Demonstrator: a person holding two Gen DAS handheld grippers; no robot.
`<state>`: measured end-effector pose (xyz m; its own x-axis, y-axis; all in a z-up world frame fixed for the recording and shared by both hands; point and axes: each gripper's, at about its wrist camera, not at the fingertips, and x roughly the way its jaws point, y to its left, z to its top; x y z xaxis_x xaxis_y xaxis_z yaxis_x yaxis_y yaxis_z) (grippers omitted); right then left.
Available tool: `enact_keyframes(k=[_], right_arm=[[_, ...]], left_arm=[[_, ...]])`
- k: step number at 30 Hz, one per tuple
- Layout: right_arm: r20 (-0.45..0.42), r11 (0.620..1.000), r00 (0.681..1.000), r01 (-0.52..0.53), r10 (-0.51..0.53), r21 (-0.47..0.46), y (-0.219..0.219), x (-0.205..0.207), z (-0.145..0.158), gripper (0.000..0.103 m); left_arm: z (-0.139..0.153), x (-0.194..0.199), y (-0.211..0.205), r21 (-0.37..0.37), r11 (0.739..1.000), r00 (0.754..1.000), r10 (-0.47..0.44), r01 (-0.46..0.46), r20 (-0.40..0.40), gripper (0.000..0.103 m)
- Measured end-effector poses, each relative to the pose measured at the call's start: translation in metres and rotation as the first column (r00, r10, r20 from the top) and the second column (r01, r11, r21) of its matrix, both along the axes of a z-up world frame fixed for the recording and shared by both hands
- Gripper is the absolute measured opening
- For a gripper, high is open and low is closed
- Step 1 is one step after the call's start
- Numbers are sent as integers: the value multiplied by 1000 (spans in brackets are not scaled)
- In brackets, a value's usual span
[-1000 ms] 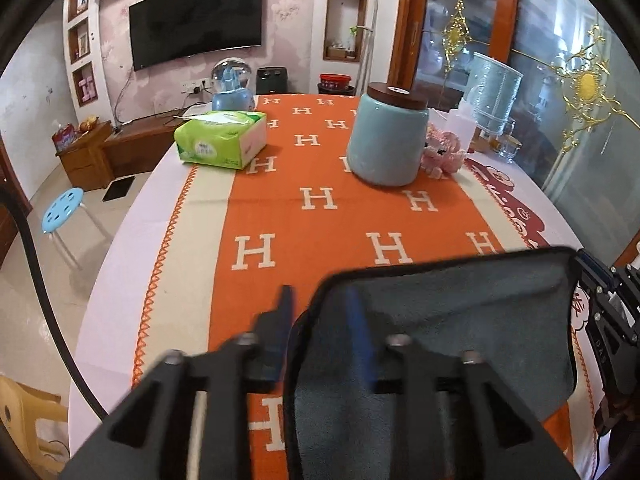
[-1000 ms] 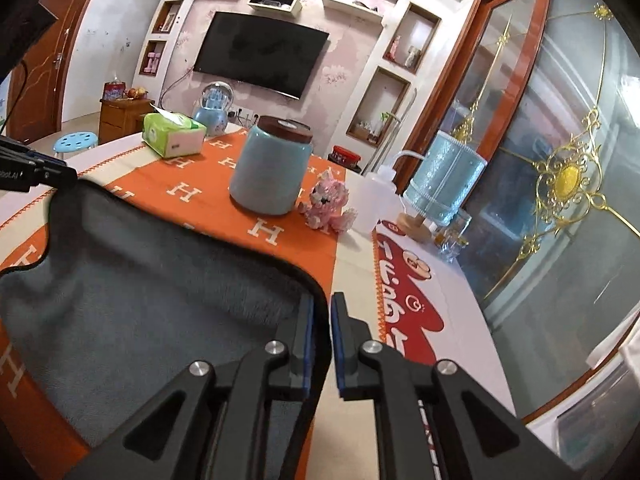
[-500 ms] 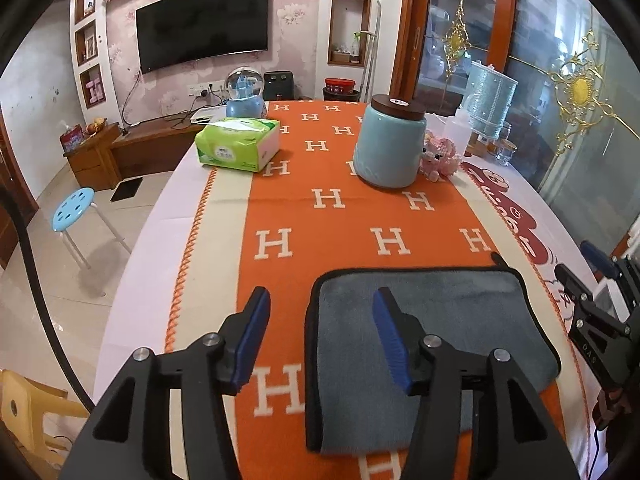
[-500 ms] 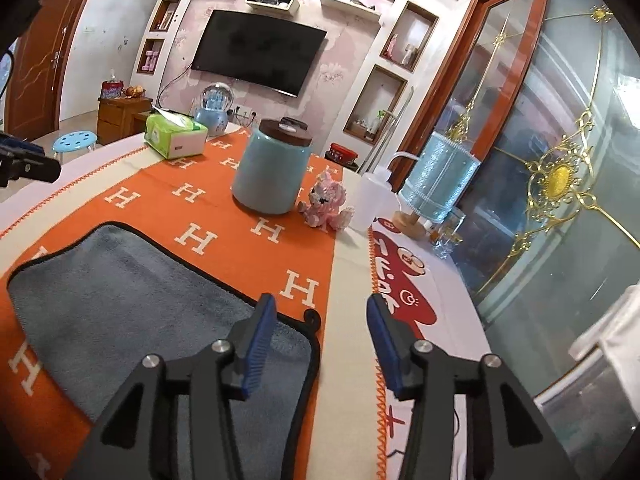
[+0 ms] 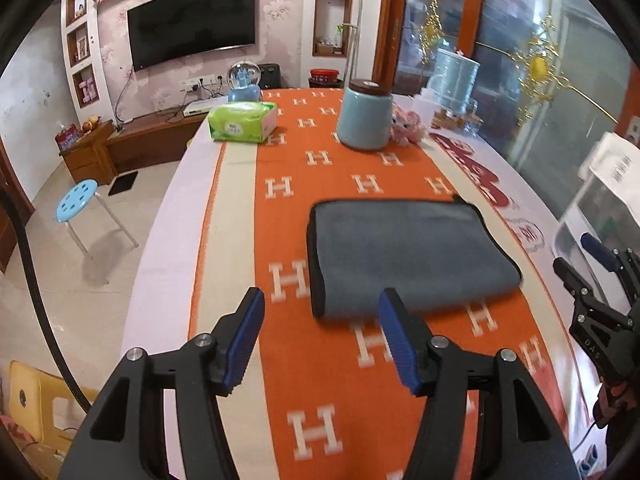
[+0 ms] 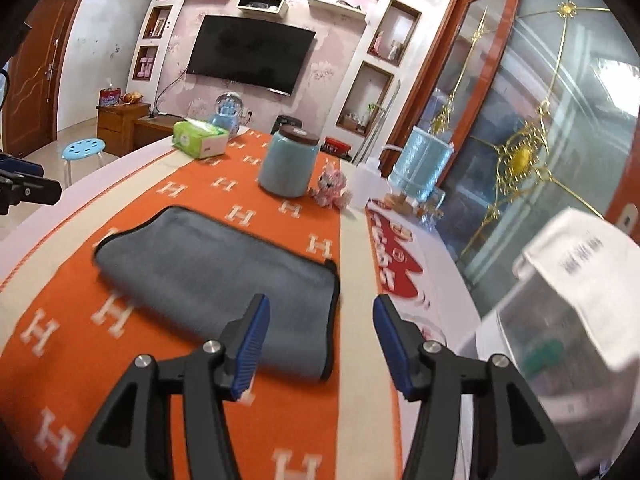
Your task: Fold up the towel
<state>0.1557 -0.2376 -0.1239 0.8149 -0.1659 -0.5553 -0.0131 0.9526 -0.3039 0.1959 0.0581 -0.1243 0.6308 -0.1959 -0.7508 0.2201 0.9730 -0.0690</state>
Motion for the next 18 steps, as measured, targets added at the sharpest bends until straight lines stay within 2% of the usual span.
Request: enact_keyframes(k=[5,11,17,18], right_arm=[[-59,999,998,25,-23,27,10,-43,1,54],[-150,995,988,42,-28,93,15,-85,-1,54],[-226,986,973,85,-50,145,9,-114,5,55],[-234,985,971,88,-51,149,7,-116,8,57]], left_arm=[[4,-46,4,-11,998,997,-57,56,-43,65],[2,-94,8,-3,996,989,-92,92,-117,66],[0,-117,5,-18,995,981,-98,96,-167,69],[0,-119,4,-15,995,980,-97,95,-174,69]])
